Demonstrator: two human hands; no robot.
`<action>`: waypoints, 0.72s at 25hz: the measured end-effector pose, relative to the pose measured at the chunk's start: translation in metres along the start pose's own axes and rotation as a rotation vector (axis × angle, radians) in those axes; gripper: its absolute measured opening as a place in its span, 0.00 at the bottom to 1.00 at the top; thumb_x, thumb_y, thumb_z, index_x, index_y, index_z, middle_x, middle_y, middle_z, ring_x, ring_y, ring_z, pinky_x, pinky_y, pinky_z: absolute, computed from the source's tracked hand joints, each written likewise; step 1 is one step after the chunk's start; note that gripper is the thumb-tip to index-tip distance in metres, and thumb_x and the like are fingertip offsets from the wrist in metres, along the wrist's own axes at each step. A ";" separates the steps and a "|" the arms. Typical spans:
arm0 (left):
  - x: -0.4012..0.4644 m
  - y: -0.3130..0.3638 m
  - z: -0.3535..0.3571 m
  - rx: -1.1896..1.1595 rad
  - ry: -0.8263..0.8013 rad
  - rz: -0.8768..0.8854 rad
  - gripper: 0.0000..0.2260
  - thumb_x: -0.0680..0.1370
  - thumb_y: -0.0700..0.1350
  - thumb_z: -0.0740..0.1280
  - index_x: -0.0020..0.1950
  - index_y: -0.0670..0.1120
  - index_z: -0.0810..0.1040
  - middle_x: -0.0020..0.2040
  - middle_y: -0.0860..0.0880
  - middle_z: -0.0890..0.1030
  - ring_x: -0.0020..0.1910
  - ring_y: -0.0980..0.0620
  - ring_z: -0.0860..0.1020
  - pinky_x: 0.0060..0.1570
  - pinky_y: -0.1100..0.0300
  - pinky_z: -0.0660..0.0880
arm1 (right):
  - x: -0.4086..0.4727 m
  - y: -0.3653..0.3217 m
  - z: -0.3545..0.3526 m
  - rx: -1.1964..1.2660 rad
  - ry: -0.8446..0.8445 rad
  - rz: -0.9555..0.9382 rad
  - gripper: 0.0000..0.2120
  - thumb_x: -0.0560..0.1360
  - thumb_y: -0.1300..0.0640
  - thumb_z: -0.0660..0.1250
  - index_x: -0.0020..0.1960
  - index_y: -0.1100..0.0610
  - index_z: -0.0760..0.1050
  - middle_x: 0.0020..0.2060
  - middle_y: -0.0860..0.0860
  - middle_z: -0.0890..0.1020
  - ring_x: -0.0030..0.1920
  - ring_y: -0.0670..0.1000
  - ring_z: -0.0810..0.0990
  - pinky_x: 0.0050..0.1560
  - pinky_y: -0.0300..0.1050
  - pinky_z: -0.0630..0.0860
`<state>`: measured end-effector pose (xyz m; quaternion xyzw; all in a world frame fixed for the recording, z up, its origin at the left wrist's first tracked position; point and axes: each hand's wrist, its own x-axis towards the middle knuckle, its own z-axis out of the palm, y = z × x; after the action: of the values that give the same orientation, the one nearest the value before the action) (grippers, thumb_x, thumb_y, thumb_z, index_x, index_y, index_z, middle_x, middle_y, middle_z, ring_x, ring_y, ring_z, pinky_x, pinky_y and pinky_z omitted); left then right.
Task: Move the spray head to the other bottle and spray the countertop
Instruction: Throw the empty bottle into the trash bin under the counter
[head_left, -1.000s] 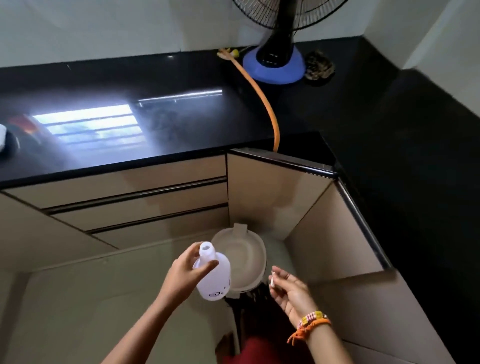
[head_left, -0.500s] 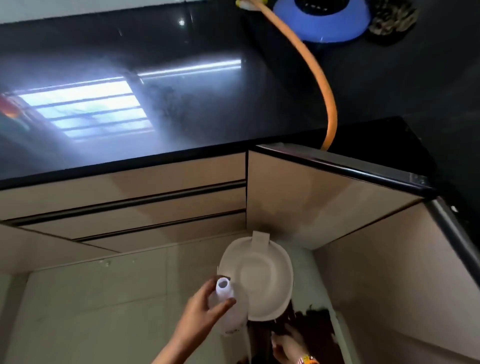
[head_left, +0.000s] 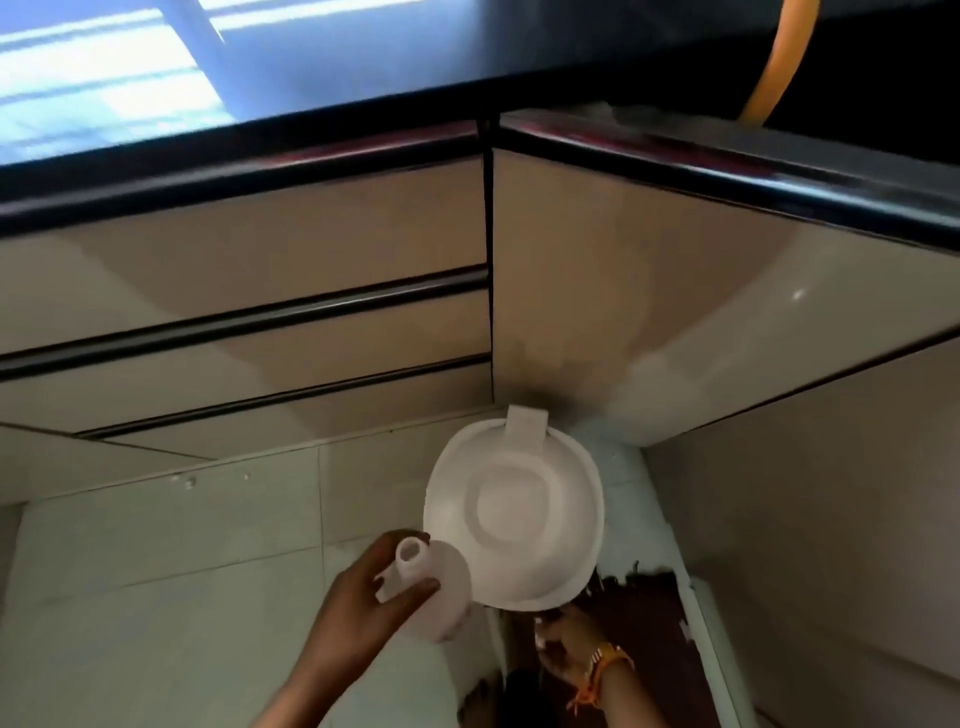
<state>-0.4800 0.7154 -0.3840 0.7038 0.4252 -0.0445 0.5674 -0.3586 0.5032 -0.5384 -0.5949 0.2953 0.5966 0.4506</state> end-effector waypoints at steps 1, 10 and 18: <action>-0.007 0.000 -0.007 0.020 -0.043 0.000 0.15 0.70 0.46 0.74 0.54 0.57 0.78 0.51 0.58 0.83 0.52 0.58 0.80 0.56 0.54 0.76 | -0.019 -0.011 0.000 -0.072 -0.012 -0.002 0.16 0.75 0.76 0.56 0.50 0.59 0.74 0.35 0.55 0.75 0.29 0.49 0.76 0.23 0.36 0.73; 0.013 -0.001 0.036 0.065 -0.192 -0.095 0.17 0.64 0.53 0.74 0.52 0.63 0.77 0.52 0.63 0.81 0.54 0.63 0.77 0.52 0.65 0.73 | -0.093 -0.114 0.033 -0.145 0.072 -0.667 0.12 0.75 0.66 0.67 0.46 0.49 0.79 0.36 0.49 0.80 0.38 0.50 0.77 0.36 0.42 0.74; 0.083 0.006 0.083 0.020 -0.075 -0.050 0.17 0.72 0.39 0.71 0.57 0.52 0.71 0.56 0.51 0.78 0.56 0.54 0.75 0.48 0.65 0.68 | -0.086 -0.154 0.034 -0.237 0.138 -0.470 0.13 0.74 0.70 0.59 0.45 0.56 0.77 0.42 0.51 0.79 0.50 0.54 0.75 0.44 0.47 0.74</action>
<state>-0.3886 0.6918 -0.4534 0.6964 0.4205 -0.0893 0.5747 -0.2471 0.5822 -0.4222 -0.7348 0.1072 0.4641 0.4829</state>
